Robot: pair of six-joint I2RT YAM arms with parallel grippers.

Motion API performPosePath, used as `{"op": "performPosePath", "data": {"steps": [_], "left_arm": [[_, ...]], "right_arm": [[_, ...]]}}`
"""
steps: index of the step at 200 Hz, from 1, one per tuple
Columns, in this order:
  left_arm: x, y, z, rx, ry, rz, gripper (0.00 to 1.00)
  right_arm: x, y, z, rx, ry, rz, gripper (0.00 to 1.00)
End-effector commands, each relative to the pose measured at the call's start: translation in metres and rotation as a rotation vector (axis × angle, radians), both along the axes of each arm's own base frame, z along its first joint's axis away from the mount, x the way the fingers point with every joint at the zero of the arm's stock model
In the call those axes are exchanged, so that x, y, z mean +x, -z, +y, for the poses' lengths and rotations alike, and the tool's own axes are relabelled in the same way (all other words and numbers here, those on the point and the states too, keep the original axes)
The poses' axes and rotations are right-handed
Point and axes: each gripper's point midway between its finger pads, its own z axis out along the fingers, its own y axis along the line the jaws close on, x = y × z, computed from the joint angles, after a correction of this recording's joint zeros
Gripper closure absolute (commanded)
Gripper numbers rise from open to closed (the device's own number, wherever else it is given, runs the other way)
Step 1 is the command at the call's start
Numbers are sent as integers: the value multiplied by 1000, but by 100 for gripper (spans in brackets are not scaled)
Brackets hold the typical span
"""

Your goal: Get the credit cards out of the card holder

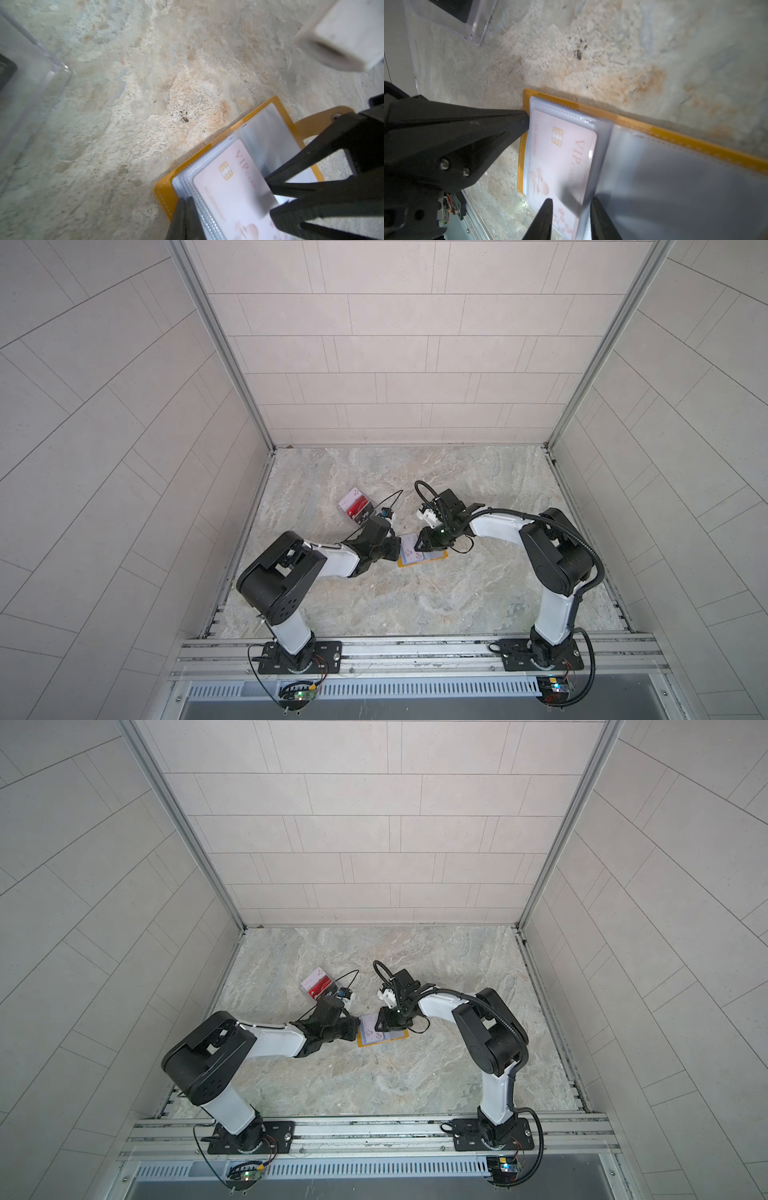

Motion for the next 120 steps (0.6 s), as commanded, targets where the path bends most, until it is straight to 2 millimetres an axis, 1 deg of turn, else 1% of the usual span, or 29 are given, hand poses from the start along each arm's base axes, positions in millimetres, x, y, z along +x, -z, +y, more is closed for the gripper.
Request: {"op": "performPosePath", "data": {"steps": [1,71,120], "left_arm": [[-16,24,7,74,24,87,100],[-18,27,9,82,27,98,100],[-18,26,9,87,27,100,100]], "right_arm": [[0,6,0,18,10,20,67],[1,-3,4,128,25,36,68],[4,-4,4,181,41,47,69]]}}
